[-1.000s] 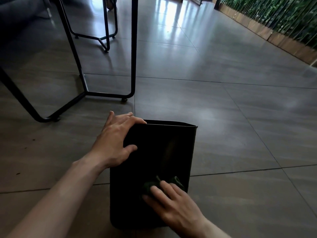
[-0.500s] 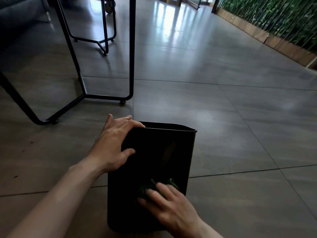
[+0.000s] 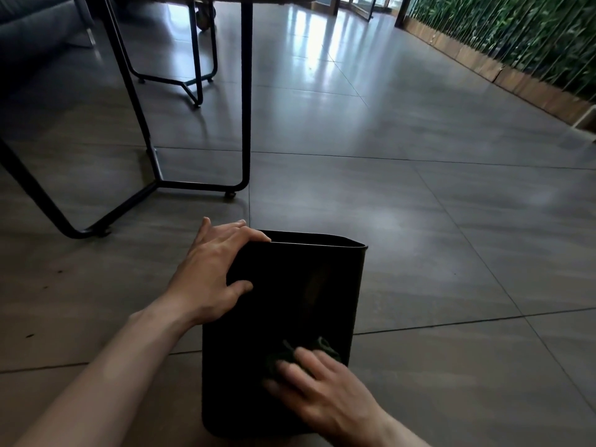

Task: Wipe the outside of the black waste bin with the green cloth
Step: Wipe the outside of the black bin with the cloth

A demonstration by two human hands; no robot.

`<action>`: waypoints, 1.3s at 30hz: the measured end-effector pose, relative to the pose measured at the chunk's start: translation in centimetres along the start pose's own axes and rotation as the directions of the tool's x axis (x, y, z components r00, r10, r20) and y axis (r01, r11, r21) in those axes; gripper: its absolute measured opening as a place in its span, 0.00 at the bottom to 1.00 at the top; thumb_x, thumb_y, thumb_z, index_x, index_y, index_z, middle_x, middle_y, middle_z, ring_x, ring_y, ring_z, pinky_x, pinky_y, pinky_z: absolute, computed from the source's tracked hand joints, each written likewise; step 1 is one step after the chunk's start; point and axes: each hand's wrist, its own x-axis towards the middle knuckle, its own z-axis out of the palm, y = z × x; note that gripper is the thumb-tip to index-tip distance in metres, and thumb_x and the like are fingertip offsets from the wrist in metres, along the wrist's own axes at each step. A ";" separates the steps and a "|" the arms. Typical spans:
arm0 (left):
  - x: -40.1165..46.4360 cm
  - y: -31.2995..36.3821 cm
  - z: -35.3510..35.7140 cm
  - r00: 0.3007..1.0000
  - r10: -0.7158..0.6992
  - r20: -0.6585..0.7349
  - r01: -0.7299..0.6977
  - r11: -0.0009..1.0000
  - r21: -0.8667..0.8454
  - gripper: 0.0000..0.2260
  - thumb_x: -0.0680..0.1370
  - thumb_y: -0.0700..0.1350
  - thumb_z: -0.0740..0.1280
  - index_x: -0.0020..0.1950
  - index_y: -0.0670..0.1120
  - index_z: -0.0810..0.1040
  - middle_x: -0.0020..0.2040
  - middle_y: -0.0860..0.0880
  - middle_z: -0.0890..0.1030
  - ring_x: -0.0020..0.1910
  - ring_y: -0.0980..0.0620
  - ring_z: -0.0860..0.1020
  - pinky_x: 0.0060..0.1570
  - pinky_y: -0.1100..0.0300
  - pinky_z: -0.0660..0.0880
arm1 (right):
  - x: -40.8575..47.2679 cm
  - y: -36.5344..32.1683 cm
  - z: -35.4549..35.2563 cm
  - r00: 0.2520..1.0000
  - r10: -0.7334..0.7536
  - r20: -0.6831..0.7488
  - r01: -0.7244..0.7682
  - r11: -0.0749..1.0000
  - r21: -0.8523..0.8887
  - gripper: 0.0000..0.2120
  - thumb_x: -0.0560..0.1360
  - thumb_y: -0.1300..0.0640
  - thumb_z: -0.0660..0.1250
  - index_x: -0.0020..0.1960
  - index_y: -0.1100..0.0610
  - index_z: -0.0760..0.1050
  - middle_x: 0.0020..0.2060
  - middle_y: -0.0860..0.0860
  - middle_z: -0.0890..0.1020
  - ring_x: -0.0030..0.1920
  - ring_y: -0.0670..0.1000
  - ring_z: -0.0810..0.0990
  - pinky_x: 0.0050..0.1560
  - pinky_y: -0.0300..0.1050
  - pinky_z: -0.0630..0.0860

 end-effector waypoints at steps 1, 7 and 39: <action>0.0 0.0 0.0 1.000 -0.001 -0.002 0.001 1.000 0.003 0.32 0.66 0.40 0.77 0.66 0.59 0.72 0.68 0.50 0.75 0.77 0.56 0.60 0.78 0.47 0.40 | 0.4 0.7 -0.4 1.000 0.013 -0.007 -0.013 1.000 0.006 0.16 0.87 0.60 0.55 0.67 0.51 0.78 0.55 0.52 0.85 0.54 0.57 0.81 0.52 0.50 0.82; 0.0 0.1 -0.2 1.000 -0.011 -0.001 0.011 1.000 0.007 0.32 0.66 0.41 0.78 0.66 0.59 0.72 0.68 0.51 0.74 0.77 0.56 0.61 0.78 0.46 0.41 | 5.1 7.0 -3.2 0.700 0.679 -0.219 -0.647 0.734 0.207 0.32 0.68 0.64 0.62 0.72 0.56 0.77 0.61 0.56 0.74 0.60 0.60 0.74 0.50 0.52 0.82; 0.0 -0.6 0.1 1.000 0.001 0.002 -0.001 1.000 -0.006 0.32 0.66 0.41 0.78 0.65 0.59 0.71 0.63 0.59 0.72 0.76 0.57 0.61 0.79 0.48 0.42 | 3.7 2.0 -1.2 0.901 0.424 -0.090 -0.423 0.906 0.031 0.20 0.76 0.61 0.65 0.67 0.57 0.80 0.57 0.59 0.81 0.55 0.64 0.81 0.53 0.58 0.82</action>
